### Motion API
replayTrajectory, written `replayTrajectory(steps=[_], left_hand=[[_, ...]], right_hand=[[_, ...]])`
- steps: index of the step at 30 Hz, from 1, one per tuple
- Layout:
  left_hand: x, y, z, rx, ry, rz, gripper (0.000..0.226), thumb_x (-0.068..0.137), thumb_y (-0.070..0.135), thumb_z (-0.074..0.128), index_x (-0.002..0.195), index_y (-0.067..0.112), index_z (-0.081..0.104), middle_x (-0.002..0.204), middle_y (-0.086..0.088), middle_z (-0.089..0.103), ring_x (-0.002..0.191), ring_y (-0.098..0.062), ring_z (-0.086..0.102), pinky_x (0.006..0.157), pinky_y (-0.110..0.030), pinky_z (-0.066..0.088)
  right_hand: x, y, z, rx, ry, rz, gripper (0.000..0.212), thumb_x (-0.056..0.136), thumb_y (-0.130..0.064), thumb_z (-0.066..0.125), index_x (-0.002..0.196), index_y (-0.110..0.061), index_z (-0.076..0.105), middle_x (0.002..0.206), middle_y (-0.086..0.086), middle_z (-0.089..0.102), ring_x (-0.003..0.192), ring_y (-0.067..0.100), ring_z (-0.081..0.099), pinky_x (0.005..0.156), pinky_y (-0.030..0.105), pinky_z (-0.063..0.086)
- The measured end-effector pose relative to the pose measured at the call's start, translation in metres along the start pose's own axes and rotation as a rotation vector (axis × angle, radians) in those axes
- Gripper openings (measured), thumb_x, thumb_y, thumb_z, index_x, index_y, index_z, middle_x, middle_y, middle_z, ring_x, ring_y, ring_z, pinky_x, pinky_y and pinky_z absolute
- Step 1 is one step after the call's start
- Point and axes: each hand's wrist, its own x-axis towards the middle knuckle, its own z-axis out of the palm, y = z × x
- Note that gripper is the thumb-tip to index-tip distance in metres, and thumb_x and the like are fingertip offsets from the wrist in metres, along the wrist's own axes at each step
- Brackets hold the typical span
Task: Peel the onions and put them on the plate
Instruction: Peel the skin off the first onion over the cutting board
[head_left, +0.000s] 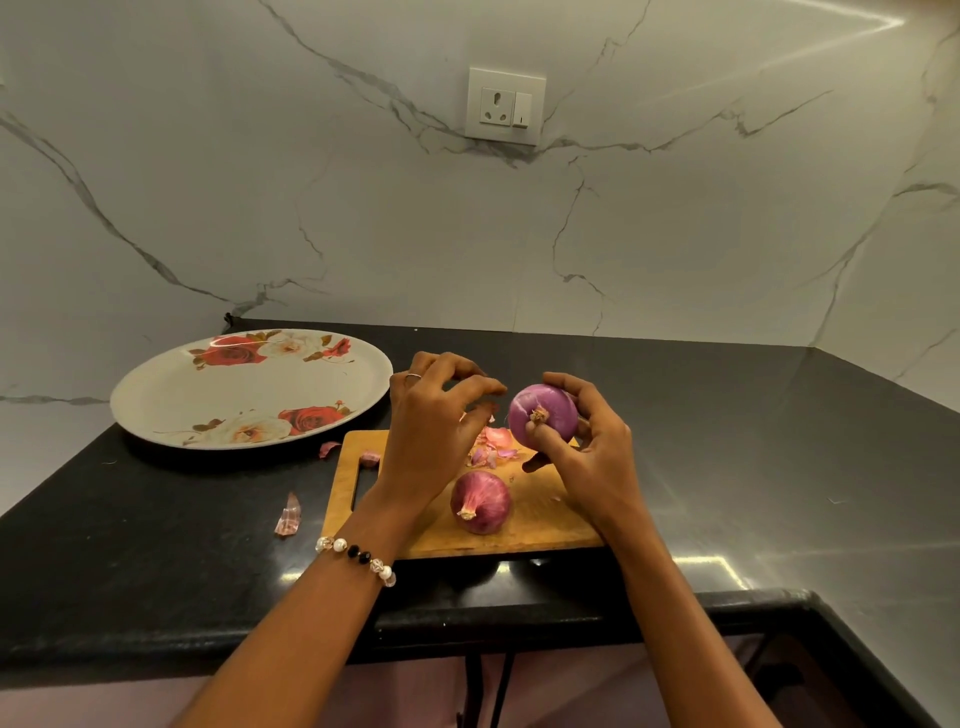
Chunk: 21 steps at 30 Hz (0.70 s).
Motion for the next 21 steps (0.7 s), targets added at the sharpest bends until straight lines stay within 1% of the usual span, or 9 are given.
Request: replayTrajectory(steps=[2,5,7,10,13,17,21], left_hand=[[0.0009,0.0003,0.0007,-0.058,-0.020,0.016,0.015,0.079,0.025,0.072,0.092,0.018,0.074,0.093,-0.003,0.067,0.095,-0.018,0.053,0.073,-0.037,0.046],[0.0009,0.0016,0.0024,-0.147,-0.077,0.052,0.016,0.077,0.027,0.071,0.090,0.018,0.074,0.092,-0.003,0.067,0.095,-0.013,0.049,0.071,-0.039,0.049],[0.0010,0.0030,0.0024,-0.183,-0.100,0.050,0.016,0.075,0.028,0.072,0.088,0.018,0.074,0.091,-0.002,0.068,0.095,-0.012,0.048,0.070,-0.038,0.049],[0.0019,0.0052,0.0008,-0.219,-0.112,0.027,0.016,0.073,0.029,0.072,0.084,0.018,0.073,0.090,-0.001,0.067,0.095,-0.014,0.050,0.072,-0.035,0.046],[0.0033,0.0062,-0.0001,-0.226,-0.135,0.019,0.017,0.072,0.032,0.072,0.082,0.018,0.073,0.091,0.000,0.066,0.097,-0.013,0.047,0.075,-0.033,0.043],[0.0026,0.0048,-0.0020,-0.242,-0.193,-0.019,0.017,0.071,0.032,0.073,0.080,0.018,0.074,0.098,0.000,0.065,0.104,-0.013,0.043,0.080,-0.030,0.040],[0.0022,0.0035,-0.0032,-0.245,-0.277,-0.065,0.011,0.071,0.024,0.078,0.080,0.020,0.073,0.111,-0.001,0.061,0.113,-0.015,0.036,0.086,-0.038,0.038]], right_hand=[[0.0004,-0.0017,-0.0007,0.036,-0.011,0.044,0.044,0.084,-0.031,0.071,0.124,-0.026,0.057,0.115,-0.012,0.060,0.101,0.022,0.065,0.075,0.029,0.061],[0.0015,-0.0030,-0.0020,0.101,-0.048,0.086,0.043,0.083,-0.038,0.065,0.123,-0.028,0.058,0.119,-0.003,0.062,0.107,0.023,0.065,0.081,0.032,0.061],[0.0018,-0.0034,-0.0021,0.117,-0.062,0.100,0.042,0.084,-0.038,0.062,0.124,-0.027,0.058,0.123,-0.001,0.061,0.110,0.022,0.063,0.085,0.033,0.060],[0.0020,-0.0036,-0.0019,0.135,-0.083,0.105,0.041,0.085,-0.038,0.061,0.124,-0.027,0.059,0.124,-0.002,0.061,0.112,0.020,0.062,0.086,0.031,0.059],[0.0016,-0.0026,-0.0025,0.125,-0.106,0.095,0.039,0.087,-0.036,0.061,0.125,-0.026,0.060,0.124,-0.002,0.062,0.112,0.019,0.062,0.087,0.032,0.059],[-0.0003,-0.0023,-0.0022,0.093,-0.152,0.079,0.035,0.087,-0.037,0.061,0.122,-0.031,0.059,0.123,-0.005,0.061,0.110,0.017,0.062,0.086,0.030,0.059],[-0.0012,-0.0026,-0.0021,0.072,-0.178,0.069,0.036,0.087,-0.038,0.060,0.123,-0.031,0.059,0.122,-0.007,0.061,0.108,0.016,0.062,0.085,0.029,0.058]])
